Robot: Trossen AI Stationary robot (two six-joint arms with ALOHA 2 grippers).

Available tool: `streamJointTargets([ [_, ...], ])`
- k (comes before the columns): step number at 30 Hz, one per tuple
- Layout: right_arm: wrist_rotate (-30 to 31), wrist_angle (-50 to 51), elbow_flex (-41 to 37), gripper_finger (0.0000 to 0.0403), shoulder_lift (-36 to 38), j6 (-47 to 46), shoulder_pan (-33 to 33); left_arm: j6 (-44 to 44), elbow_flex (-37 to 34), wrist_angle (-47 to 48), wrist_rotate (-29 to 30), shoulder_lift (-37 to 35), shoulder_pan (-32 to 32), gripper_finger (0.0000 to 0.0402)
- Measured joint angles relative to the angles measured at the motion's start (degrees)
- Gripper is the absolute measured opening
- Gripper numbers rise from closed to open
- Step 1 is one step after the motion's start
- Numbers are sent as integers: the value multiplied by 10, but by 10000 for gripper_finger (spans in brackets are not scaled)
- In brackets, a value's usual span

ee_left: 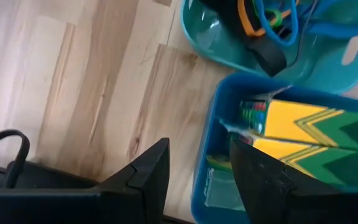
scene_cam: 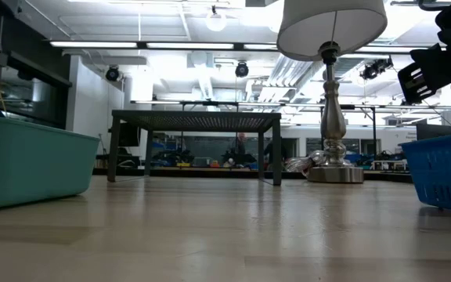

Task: Pick & Place Office Desk Supplies
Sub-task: Put the light blue bin with box of crayons on the shelf

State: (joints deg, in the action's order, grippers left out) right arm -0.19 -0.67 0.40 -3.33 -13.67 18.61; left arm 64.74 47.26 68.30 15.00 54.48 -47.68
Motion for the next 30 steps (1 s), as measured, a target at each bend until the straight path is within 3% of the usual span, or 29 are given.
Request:
streamJointTargets([
  [11, 0, 0, 0, 134, 0, 0, 0, 30, -43, -23, -13, 0, -28, 161],
  [30, 0, 0, 0, 134, 0, 0, 0, 13, -82, -64, -51, 1, 11, 161],
])
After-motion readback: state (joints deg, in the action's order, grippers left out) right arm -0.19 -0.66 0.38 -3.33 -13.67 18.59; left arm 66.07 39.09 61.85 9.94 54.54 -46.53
